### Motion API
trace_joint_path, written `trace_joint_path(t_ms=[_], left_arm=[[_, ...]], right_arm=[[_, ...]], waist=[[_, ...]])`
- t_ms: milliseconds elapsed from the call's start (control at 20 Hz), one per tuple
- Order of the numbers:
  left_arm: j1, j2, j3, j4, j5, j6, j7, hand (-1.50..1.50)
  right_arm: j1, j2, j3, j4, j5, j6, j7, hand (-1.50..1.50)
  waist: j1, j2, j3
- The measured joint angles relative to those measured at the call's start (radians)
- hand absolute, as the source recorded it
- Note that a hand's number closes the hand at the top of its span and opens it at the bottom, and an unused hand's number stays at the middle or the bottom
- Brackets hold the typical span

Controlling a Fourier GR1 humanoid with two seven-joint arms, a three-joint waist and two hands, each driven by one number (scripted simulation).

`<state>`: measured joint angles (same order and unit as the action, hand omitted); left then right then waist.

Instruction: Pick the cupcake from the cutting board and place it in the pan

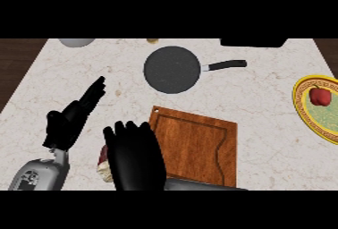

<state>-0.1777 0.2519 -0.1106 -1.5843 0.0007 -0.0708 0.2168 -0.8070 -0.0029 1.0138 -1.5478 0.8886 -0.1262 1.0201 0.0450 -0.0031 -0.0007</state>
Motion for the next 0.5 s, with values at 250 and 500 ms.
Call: trace_joint_path(t_ms=[250,500], left_arm=[[0.008,-0.014,-0.008,-0.012,-0.016,0.01,0.001,0.0],[0.017,-0.015,-0.002,-0.003,-0.012,-0.002,-0.018,0.0]], right_arm=[[-0.063,-0.003,0.005,0.078,-0.005,-0.146,0.013,1.5],[-0.074,-0.001,-0.067,0.204,-0.055,-0.324,-0.059,1.5]], waist=[[-0.005,0.003,0.0],[-0.004,0.009,0.0]])
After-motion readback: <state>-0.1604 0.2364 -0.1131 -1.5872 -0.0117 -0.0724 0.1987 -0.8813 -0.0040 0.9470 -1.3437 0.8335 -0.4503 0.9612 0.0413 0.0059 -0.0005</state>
